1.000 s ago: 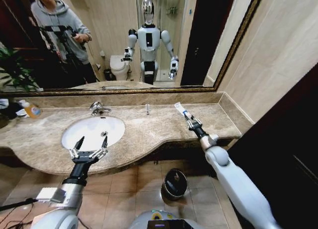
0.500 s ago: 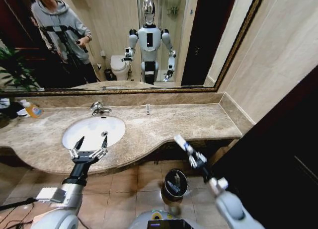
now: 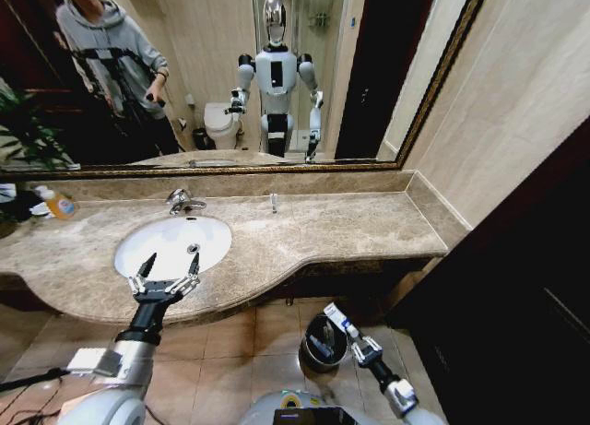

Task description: Pick up the trash from the sink and place it in the trash bin.

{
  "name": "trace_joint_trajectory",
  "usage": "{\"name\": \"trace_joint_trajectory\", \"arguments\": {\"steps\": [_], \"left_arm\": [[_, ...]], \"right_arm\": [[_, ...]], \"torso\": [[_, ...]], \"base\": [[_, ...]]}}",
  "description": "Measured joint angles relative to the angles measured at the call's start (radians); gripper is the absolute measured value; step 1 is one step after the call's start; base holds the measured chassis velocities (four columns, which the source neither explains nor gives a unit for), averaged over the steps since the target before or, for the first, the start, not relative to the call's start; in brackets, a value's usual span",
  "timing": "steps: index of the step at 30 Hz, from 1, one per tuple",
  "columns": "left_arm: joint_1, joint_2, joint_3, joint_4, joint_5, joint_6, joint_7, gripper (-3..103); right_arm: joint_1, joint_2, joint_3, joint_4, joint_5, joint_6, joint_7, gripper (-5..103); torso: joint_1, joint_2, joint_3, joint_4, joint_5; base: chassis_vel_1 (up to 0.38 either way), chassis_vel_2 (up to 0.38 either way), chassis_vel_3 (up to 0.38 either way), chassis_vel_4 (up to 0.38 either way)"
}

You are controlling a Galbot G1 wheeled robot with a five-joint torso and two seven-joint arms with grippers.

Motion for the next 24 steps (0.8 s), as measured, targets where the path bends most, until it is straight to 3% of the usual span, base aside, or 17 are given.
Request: {"name": "trace_joint_trajectory", "arguments": {"steps": [2, 4, 7, 9, 13, 24], "left_arm": [[0.0, 0.0, 0.0, 0.0, 0.0, 0.0, 0.0, 100], [0.0, 0.0, 0.0, 0.0, 0.0, 0.0, 0.0, 100], [0.0, 0.0, 0.0, 0.0, 0.0, 0.0, 0.0, 100], [0.0, 0.0, 0.0, 0.0, 0.0, 0.0, 0.0, 100], [0.0, 0.0, 0.0, 0.0, 0.0, 0.0, 0.0, 100], [0.0, 0.0, 0.0, 0.0, 0.0, 0.0, 0.0, 100]], "right_arm": [[0.072, 0.025, -0.042, -0.108, 0.015, -0.065, -0.019, 25], [0.093, 0.035, -0.046, -0.143, 0.008, -0.074, -0.025, 25], [0.219, 0.108, -0.039, -0.389, -0.102, -0.1, -0.059, 25], [0.232, 0.116, -0.038, -0.412, -0.115, -0.102, -0.061, 25], [0.358, 0.187, -0.017, -0.617, -0.231, -0.091, -0.062, 25], [0.477, 0.243, -0.005, -0.834, -0.28, -0.089, -0.022, 25]], "torso": [[0.0, 0.0, 0.0, -0.0002, -0.0009], [0.0, 0.0, 0.0, -0.0002, -0.0004], [0.0, 0.0, 0.0, -0.0003, -0.0008], [0.0, 0.0, 0.0, -0.0004, -0.0006], [0.0, 0.0, 0.0, -0.0002, -0.0011], [0.0, 0.0, 0.0, -0.0004, -0.0003]], "base": [[0.0, 0.0, 0.0, 0.0], [0.0, 0.0, 0.0, 0.0], [0.0, 0.0, 0.0, 0.0], [0.0, 0.0, 0.0, 0.0], [0.0, 0.0, 0.0, 0.0], [0.0, 0.0, 0.0, 0.0]]}}
